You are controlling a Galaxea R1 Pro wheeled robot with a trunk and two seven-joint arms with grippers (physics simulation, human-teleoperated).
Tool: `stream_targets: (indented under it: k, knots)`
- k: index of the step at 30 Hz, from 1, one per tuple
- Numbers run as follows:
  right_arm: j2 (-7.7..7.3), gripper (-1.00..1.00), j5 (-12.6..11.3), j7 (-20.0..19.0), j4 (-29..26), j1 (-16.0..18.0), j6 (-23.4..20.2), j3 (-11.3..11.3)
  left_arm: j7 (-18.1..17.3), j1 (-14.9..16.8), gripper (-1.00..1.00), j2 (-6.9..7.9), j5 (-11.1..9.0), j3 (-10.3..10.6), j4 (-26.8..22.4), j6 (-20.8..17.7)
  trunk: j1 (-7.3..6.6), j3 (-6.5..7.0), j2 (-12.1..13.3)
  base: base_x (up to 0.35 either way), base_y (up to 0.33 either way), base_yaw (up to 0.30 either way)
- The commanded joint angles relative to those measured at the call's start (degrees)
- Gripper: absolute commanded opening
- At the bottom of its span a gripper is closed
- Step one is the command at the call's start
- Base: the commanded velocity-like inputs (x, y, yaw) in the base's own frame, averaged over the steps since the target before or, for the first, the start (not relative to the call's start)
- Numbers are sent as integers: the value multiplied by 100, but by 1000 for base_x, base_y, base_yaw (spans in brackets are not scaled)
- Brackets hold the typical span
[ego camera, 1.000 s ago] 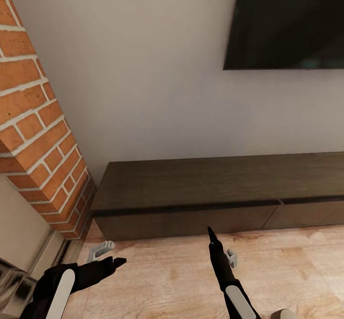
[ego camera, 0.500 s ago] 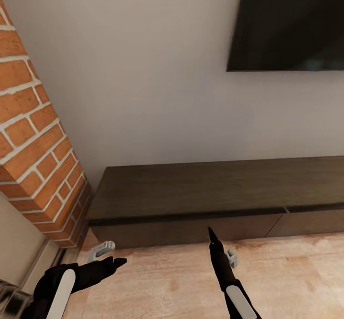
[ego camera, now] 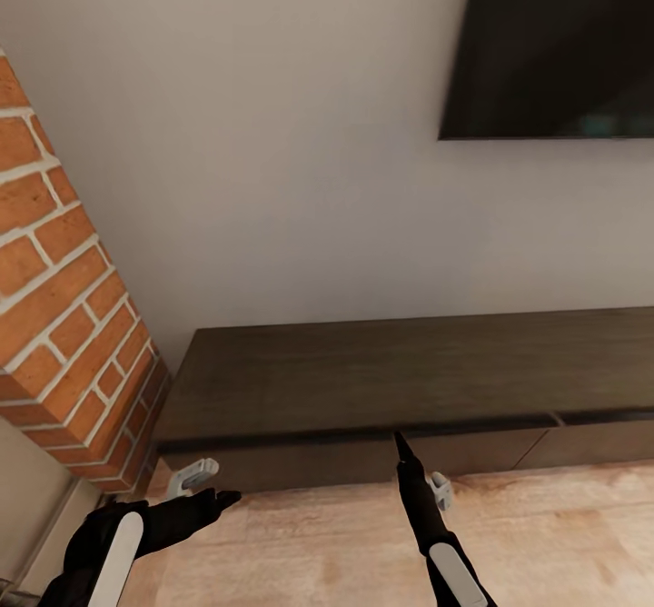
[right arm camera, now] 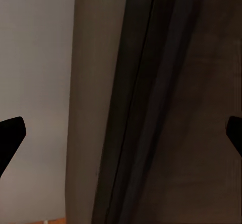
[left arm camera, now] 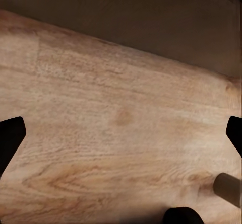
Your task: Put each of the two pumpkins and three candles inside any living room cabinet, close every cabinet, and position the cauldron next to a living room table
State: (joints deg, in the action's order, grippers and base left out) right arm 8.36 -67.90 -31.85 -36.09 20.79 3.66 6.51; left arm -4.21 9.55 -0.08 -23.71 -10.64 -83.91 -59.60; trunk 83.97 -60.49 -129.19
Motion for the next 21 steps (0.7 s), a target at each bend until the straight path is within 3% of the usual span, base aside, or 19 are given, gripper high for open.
stream_targets:
  k: [1,11,21]
  knots:
    - [2,100,-47,-32,6,4,-11,10,-44,3,100,-1,33,-5,-3,-25,1,-5,-2,155,0,0]
    - [-6,100,-47,-32,193,4,-14,17,-45,3,100,-9,33,-6,-3,-25,1,-5,-2,35,0,0]
    - [-9,100,-47,-32,251,4,-14,17,-45,3,100,-10,33,-9,-3,-32,177,-148,-323,1,0,0]
